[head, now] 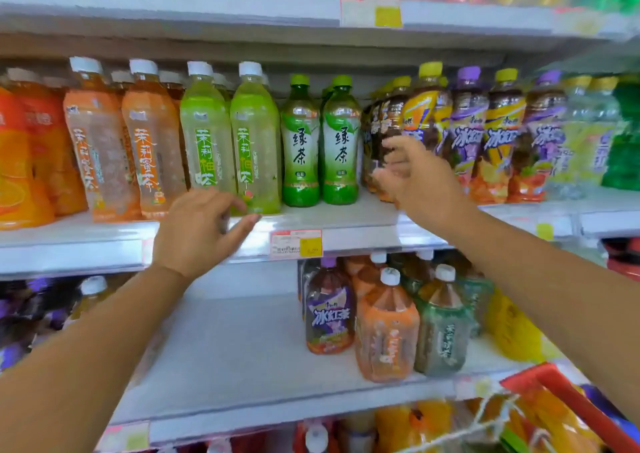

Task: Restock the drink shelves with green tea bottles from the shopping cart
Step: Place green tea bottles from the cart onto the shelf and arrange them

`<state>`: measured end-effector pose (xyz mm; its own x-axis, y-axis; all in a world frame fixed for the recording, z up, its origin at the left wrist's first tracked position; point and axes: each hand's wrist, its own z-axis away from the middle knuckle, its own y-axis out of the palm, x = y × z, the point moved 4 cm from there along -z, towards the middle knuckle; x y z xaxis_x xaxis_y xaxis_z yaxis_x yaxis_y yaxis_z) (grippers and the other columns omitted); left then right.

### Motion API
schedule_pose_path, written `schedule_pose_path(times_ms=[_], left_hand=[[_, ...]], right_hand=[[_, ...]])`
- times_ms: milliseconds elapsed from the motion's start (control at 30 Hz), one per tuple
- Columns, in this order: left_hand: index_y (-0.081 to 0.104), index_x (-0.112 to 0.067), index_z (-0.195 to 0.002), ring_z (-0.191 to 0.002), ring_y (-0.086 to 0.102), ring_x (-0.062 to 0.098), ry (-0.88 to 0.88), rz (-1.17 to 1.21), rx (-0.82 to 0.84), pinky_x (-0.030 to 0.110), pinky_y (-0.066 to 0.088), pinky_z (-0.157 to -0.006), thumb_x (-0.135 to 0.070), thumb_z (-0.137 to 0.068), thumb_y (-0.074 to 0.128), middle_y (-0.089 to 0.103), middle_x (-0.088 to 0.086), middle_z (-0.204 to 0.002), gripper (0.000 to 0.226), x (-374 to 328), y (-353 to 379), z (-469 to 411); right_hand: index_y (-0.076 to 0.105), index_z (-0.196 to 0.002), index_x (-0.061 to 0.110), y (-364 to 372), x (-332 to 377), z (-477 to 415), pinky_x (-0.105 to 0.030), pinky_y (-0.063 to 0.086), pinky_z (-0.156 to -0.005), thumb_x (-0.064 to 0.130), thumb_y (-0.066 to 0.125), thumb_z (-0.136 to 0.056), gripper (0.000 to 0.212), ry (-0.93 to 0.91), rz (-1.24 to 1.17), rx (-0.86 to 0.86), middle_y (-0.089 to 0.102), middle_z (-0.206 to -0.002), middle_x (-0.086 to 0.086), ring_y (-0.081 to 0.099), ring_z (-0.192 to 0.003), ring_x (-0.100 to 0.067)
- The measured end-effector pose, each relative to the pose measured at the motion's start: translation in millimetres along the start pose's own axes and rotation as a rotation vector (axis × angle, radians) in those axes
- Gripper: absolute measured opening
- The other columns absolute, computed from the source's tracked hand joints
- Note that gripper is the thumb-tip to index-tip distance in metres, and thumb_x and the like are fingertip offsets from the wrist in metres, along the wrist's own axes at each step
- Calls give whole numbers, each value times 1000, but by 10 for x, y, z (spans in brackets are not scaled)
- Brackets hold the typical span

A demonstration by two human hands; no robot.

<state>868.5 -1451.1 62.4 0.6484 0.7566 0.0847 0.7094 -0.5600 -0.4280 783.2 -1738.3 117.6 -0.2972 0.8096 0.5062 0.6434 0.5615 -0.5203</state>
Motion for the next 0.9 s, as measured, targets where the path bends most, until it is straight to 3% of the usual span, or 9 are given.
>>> schedule_pose_path(times_ms=[133,267,367,433,600,700,767,900], left_hand=[[64,-12,-115,-95,55,40,-28,-90,-47,48,40,-78,-41,-90,58,59,20,-99,39,-323,-72,118],[61,-11,-120,-104,52,36,68,221,68,44,39,-89,-29,-88,59,61,18,-114,37,-1152,-91,425],[61,-13,-120,-112,52,26,121,524,251,19,33,-100,-27,-86,59,61,7,-120,36,-1846,-119,792],[62,-17,-120,-116,51,15,167,698,421,4,25,-100,-30,-86,58,59,-2,-123,36,-2275,-82,1085],[52,-40,-133,-121,36,-15,230,972,856,-1,20,-98,-55,-88,55,43,-26,-132,47,-3020,67,1784],[39,-42,-142,-116,37,-14,248,982,999,1,27,-93,-57,-89,56,36,-31,-125,57,-3329,151,2047],[33,-37,-147,-118,42,-5,192,976,1052,13,34,-95,-59,-88,56,37,-25,-129,67,-3521,236,2129],[28,-27,-151,-137,27,14,108,866,1126,32,29,-110,-68,-86,52,32,-6,-147,81,-3805,482,2157]], right_hand=[[48,-131,21,-362,12,785,-29,50,-87,25,62,-91,42,9,73,176,57,-114,-1,59,-99,-14],[50,-126,33,-665,-92,1547,-29,50,-91,36,63,-89,39,156,140,430,57,-117,9,58,-106,-7],[49,-130,35,-863,-158,2083,-20,44,-95,40,60,-90,42,196,279,570,56,-123,16,53,-112,2],[49,-130,36,-976,-226,2422,-22,44,-98,42,59,-90,42,271,285,612,56,-126,17,51,-116,4],[53,-123,42,-1270,-491,3217,-23,47,-94,50,59,-85,39,504,291,725,56,-124,22,54,-111,6],[51,-116,51,-1346,-575,3596,-13,48,-82,58,59,-79,38,587,323,793,55,-116,23,55,-105,7],[49,-112,56,-1372,-607,3789,-5,45,-77,63,61,-72,43,661,292,782,53,-116,26,52,-109,9],[42,-105,63,-1416,-693,4006,-11,40,-92,69,67,-59,53,718,327,706,51,-117,30,46,-109,15]])
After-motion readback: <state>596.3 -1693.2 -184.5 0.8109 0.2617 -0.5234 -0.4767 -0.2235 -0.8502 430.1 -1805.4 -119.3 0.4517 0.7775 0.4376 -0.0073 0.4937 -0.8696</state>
